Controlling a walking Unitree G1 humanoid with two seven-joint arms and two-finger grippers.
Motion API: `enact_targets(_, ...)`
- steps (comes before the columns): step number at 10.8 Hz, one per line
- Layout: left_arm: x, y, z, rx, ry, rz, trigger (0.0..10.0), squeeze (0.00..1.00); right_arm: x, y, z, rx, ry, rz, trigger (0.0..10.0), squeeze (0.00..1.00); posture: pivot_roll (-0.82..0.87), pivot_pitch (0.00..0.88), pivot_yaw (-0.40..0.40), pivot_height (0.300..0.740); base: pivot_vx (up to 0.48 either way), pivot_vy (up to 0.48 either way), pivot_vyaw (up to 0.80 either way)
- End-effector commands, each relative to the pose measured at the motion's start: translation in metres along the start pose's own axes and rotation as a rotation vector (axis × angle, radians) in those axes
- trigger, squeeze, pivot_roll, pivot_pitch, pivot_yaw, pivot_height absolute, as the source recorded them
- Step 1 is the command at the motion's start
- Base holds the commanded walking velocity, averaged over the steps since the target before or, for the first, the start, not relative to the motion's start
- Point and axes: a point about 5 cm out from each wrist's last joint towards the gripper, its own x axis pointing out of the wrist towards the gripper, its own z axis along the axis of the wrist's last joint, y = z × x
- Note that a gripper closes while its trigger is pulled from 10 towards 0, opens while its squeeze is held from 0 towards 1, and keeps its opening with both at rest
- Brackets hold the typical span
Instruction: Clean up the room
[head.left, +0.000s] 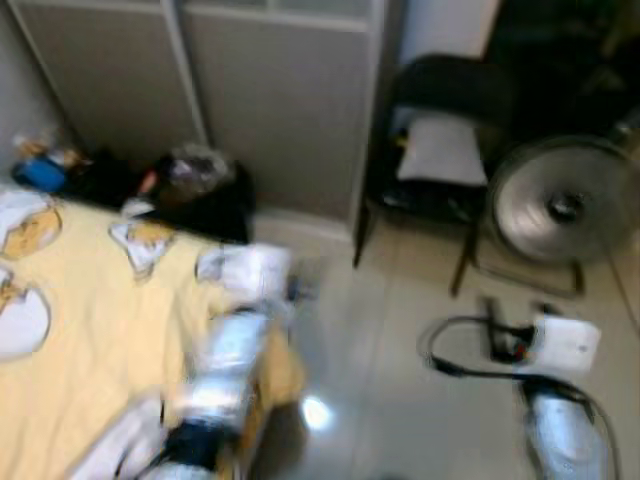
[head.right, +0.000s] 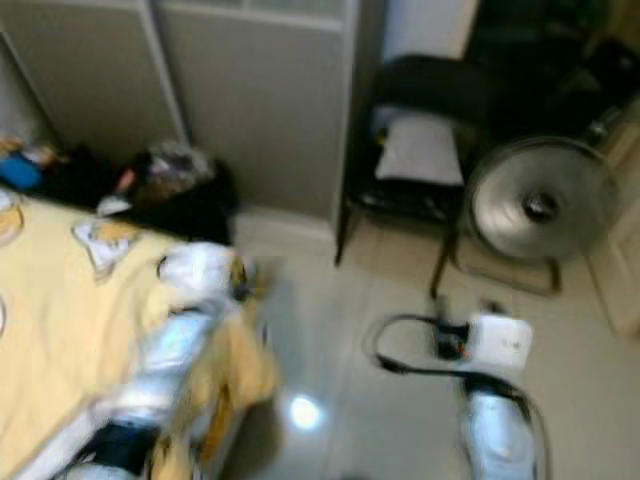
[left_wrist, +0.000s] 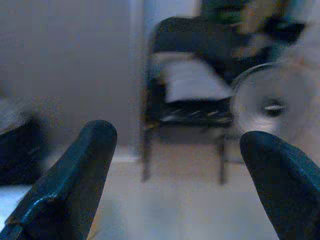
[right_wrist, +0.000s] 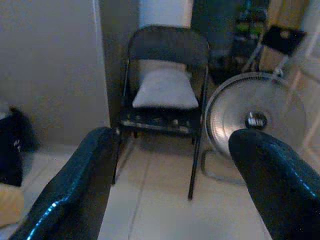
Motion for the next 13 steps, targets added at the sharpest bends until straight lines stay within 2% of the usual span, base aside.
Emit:
enact_targets(1, -0.004, 0.012, -0.003, 0.029, 0.022, 0.013, 10.0, 0.00, 0.006, 0.010, 0.005, 0.019, -0.019, 0.023, 10.0, 0.00, -0.18, 0.000, 0.019, 0.740, 0.480, 0.000, 0.00)
enact_targets(7, -0.004, 0.012, -0.011, 0.025, 0.068, 0.034, 10.0, 0.00, 0.007, 0.012, 0.006, 0.005, -0.021, 0.032, 10.0, 0.00, -0.17, 0.000, 0.012, 0.740, 0.000, 0.000, -0.78)
enact_targets(10, -0.005, 0.012, -0.013, 0.037, 0.075, 0.039, 10.0, 0.00, 0.006, 0.012, 0.008, -0.019, -0.015, 0.039, 10.0, 0.00, -0.17, 0.000, 0.010, 0.740, 0.000, 0.000, 0.00)
enact_targets(11, -0.006, 0.013, -0.014, 0.044, 0.077, 0.038, 10.0, 0.00, 0.006, 0.013, 0.009, -0.010, -0.020, 0.038, 10.0, 0.00, -0.17, 0.000, 0.010, 0.740, 0.000, 0.000, -0.73)
enact_targets(12, -0.006, 0.017, -0.013, 0.049, 0.073, 0.066, 10.0, 0.00, 0.008, 0.014, 0.011, -0.008, -0.026, 0.035, 10.0, 0.00, -0.17, 0.000, 0.013, 0.740, 0.000, 0.000, -0.73)
enact_targets(13, -0.010, 0.033, -0.017, -0.007, 0.099, 0.217, 10.0, 0.00, 0.009, 0.015, 0.013, -0.008, -0.032, 0.041, 10.0, 0.00, -0.17, 0.000, 0.019, 0.740, 0.000, 0.000, -0.54)
